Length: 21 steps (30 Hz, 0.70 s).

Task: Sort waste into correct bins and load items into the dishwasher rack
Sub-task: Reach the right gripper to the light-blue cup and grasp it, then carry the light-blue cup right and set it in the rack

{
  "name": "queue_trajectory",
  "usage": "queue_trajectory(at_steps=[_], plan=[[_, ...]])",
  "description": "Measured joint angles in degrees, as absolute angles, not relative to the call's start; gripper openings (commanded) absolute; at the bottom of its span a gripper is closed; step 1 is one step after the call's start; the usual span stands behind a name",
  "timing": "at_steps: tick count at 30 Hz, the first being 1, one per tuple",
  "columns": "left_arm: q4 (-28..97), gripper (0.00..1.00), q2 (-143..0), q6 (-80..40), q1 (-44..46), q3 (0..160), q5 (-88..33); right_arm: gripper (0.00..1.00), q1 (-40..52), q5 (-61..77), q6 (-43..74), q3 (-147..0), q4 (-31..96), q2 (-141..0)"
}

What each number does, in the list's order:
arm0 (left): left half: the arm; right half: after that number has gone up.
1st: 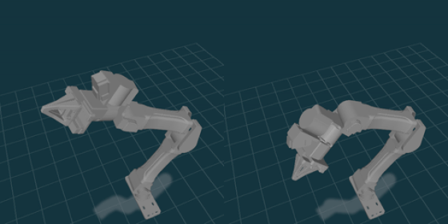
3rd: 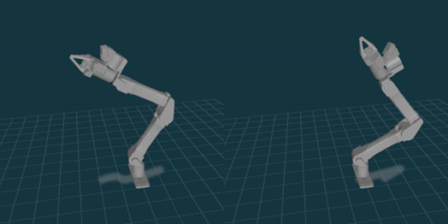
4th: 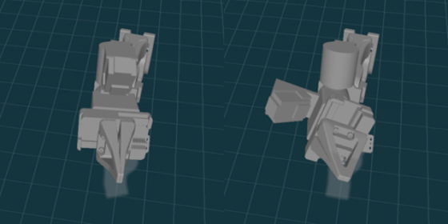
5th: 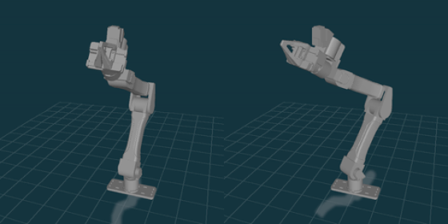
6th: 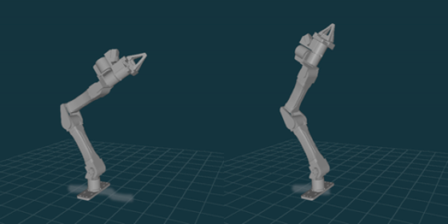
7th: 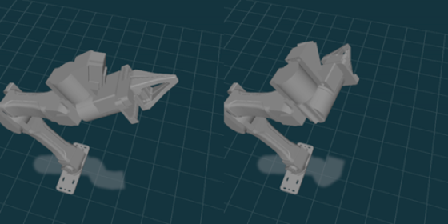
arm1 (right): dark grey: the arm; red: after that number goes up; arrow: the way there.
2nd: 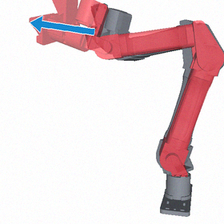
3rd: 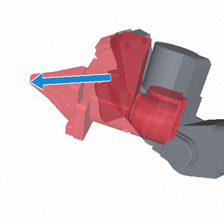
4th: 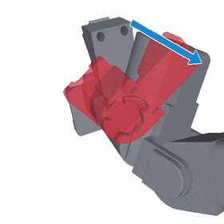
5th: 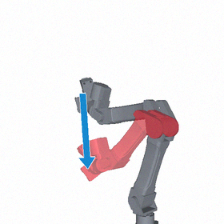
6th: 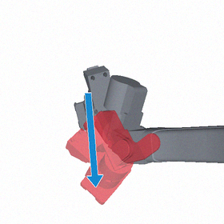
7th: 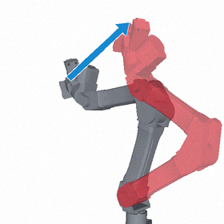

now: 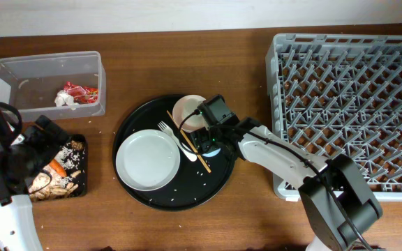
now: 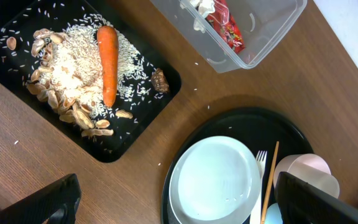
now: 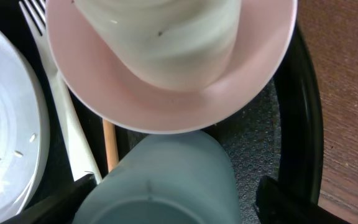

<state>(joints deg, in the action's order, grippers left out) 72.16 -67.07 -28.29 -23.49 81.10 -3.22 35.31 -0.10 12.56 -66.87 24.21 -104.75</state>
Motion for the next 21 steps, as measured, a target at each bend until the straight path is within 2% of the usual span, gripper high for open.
queue_trajectory(at_steps=[10, 17, 21], plan=[[72.16, 0.99, -67.07, -28.27, -23.49, 81.10, -3.22, 0.62, 35.31, -0.64, 13.61, -67.77, 25.93, -104.73], [72.16, 0.99, -67.07, -28.27, -23.49, 81.10, -3.22, 0.62, 34.39, -2.15, 13.76, -70.89, 35.05, -96.20], [72.18, 0.99, -67.07, -28.27, -23.49, 81.10, -3.22, 0.62, 28.32, -2.24, 13.78, -74.04, 42.17, -88.88]])
